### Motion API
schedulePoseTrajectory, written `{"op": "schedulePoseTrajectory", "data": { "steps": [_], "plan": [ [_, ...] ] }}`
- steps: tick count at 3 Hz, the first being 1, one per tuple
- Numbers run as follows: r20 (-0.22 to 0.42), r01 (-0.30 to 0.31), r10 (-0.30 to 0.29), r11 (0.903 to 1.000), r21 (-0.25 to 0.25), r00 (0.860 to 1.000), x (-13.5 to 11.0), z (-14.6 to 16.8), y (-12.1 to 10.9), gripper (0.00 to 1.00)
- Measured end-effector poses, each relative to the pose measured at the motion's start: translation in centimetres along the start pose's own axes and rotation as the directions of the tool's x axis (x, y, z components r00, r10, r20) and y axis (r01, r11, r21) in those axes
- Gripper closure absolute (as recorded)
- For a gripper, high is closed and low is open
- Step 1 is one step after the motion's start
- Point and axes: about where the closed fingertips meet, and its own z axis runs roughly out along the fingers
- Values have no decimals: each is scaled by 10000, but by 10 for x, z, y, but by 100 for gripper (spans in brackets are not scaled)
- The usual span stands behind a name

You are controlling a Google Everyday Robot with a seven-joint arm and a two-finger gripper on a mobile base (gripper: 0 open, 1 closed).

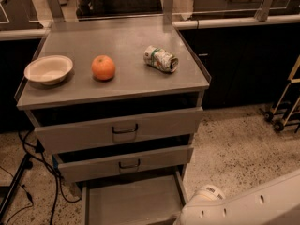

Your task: Close bottom drawer

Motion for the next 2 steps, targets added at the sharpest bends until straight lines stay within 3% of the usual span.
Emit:
{"op": "schedulePoseTrajectory", "data": {
  "steps": [2],
  "plan": [
    [50,-1201,1202,9927,-125,9927,-2,52,-36,100]
  ]
}}
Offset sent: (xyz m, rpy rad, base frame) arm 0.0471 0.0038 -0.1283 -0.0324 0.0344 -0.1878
